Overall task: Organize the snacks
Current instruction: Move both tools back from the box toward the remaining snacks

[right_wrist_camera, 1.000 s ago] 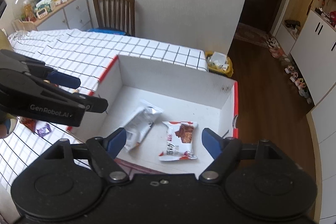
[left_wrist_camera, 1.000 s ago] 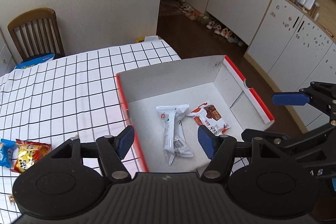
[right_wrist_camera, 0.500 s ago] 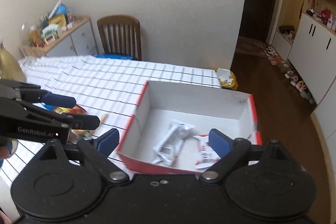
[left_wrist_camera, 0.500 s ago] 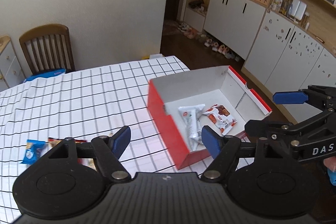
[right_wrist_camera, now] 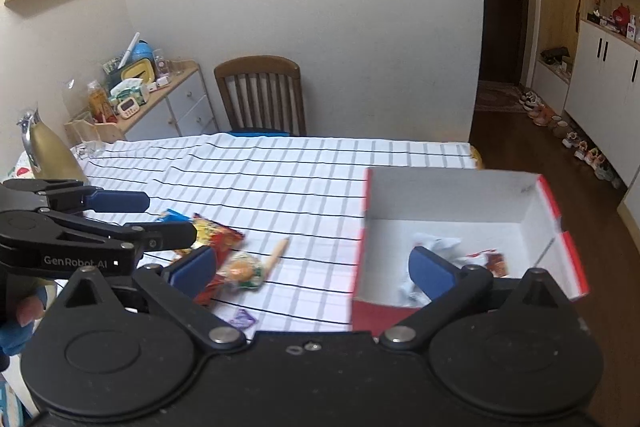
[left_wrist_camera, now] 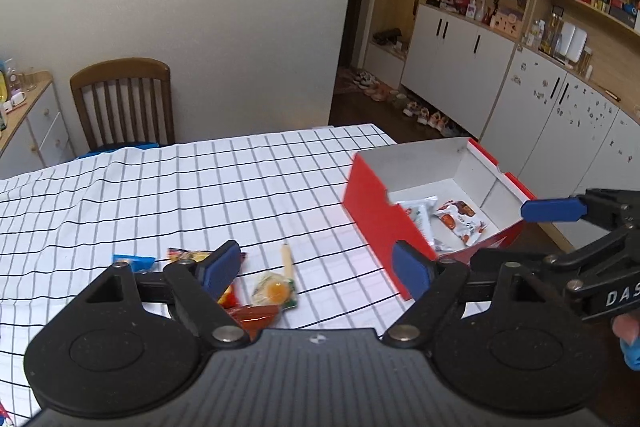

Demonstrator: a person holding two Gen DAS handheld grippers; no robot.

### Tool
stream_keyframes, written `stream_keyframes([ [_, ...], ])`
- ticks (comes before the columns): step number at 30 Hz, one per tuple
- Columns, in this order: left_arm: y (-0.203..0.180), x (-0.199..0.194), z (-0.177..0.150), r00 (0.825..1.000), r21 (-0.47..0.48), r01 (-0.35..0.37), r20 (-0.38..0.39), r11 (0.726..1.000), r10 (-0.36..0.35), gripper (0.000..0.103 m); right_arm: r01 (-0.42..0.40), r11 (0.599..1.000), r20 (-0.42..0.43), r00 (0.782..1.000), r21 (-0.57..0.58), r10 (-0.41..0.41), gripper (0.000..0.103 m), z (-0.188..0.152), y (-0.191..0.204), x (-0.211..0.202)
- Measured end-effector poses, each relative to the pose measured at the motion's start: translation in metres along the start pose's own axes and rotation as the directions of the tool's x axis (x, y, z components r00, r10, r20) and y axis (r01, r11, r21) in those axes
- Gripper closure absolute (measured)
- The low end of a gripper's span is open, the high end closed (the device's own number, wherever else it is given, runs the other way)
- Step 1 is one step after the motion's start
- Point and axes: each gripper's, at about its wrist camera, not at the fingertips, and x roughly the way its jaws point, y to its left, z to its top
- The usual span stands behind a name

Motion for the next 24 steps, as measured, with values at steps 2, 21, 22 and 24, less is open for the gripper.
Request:
stream_keyframes([
  [2, 0.011, -0.004, -0.007, 1.0, 0.005, -0.013, 0.005, 1.0, 0.013, 0.02, -0.003, 1.0, -0.003, 1.0, 0.002, 0.003, 0.0, -0.004, 0.012, 0.005],
  [21, 0.077, 0.035, -0.085, 0.992, -0.022, -0.103, -0.079, 0.994, 0.101, 0.02, 0.057, 0.995, -0.177, 0.983, 0.077, -0.042, 0.0, -0.04, 0.065, 0.076],
  [22, 0.078, 0.039, -0.088, 0.991, -0.022, -0.103, -0.085, 0.994, 0.101, 0.02, 0.063, 0.995, -0.188, 0.981, 0.08, -0.047, 0.0, -0.04, 0.065, 0.081],
  [24, 0.079, 0.048, -0.093, 0.991, -0.028, -0.099, -0.098, 0.995, 0.096, 0.02, 0.074, 0.993, -0.21, 0.976, 0.09, -0.053, 0.001, -0.042, 0.066, 0.089],
])
